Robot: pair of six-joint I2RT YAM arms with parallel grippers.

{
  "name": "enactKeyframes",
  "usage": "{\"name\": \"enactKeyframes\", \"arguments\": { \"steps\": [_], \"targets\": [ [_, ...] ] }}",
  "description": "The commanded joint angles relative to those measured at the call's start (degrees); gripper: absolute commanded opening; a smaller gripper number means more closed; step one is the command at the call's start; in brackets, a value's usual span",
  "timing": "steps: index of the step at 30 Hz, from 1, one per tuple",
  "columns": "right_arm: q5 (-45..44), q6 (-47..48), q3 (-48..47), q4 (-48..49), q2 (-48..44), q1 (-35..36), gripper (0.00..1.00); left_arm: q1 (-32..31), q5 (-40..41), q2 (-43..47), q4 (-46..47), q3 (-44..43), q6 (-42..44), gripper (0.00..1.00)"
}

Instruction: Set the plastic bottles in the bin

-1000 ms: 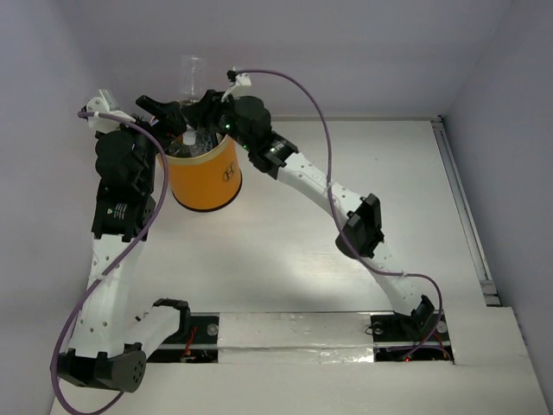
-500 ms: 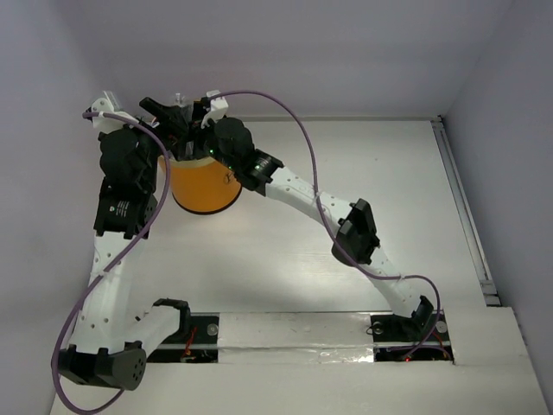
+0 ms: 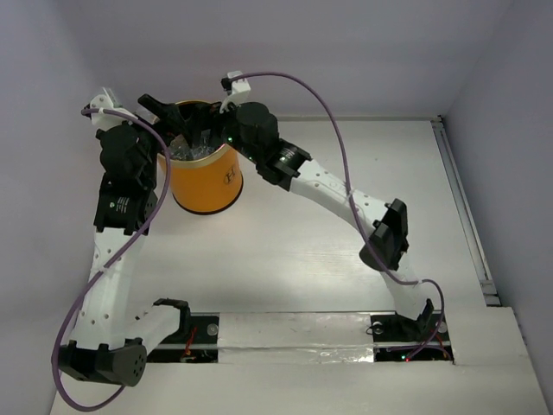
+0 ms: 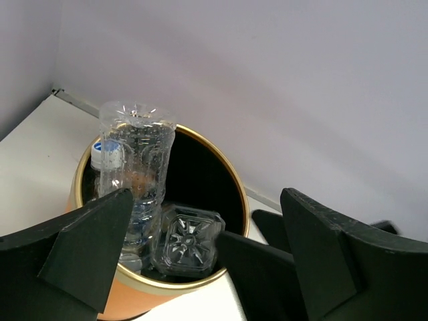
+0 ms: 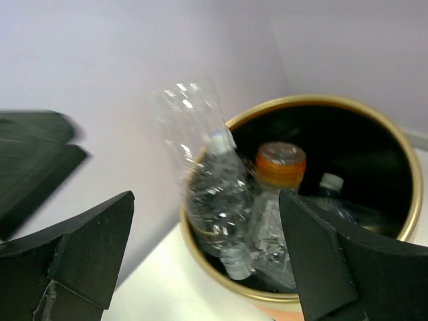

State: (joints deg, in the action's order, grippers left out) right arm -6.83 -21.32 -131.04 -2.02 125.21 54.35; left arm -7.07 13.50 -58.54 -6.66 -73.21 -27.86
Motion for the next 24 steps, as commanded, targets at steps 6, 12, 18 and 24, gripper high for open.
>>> {"name": "enactKeyframes", "arguments": {
  "steps": [6,12,18,24],
  "targets": [
    [-1.59,-2.49,21.8,11.07,-24.1,-0.12,0.1,-0.05,-4.08,2.55,1.3,-6.77,-1.32,0.69],
    [-7.47,-5.83,52.78,14.07,-54.81,-0.12,0.0,-0.05,-10.05,6.07,-1.08,-4.85,-5.1,0.0],
    [-27.6,-8.91,70.75,-5.71,-84.16,-0.12,0.43,-0.05,-15.96,13.28,-3.63,-0.26,-8.88,0.53],
    [-42.1,-2.26,62.96,-11.87,-93.04,-0.12,0.99,-0.05,-18.85,12.23,-8.89,-9.9,-8.36,0.99]
  ]
}}
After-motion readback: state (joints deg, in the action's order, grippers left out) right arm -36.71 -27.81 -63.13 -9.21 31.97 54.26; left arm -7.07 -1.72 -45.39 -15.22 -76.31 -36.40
